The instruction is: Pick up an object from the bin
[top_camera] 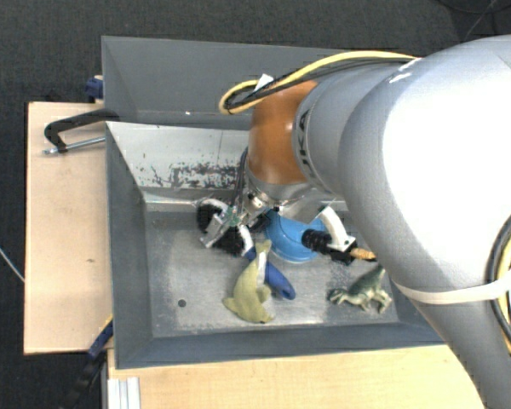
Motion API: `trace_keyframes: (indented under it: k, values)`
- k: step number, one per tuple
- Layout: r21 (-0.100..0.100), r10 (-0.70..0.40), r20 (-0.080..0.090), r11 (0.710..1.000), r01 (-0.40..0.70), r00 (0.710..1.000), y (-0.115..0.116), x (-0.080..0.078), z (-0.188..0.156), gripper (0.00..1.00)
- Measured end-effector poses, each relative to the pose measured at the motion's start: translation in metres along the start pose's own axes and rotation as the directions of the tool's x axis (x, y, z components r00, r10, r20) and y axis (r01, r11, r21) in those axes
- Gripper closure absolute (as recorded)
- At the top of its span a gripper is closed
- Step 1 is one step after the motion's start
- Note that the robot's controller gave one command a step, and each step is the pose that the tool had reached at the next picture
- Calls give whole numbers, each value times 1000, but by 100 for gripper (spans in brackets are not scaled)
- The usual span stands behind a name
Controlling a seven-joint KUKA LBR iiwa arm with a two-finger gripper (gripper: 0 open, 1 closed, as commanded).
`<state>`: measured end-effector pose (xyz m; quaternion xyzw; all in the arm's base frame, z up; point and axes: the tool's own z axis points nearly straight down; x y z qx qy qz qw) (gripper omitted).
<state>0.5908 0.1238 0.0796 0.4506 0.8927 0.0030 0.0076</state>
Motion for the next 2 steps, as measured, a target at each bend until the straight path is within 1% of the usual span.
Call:
trace_keyframes:
  k: [1, 2]
  values:
    - [7, -3, -10, 1000, 3, 1000, 3, -1, -20, 100]
    - [9, -6, -10, 1000, 6, 1000, 4, 0, -31, 100]
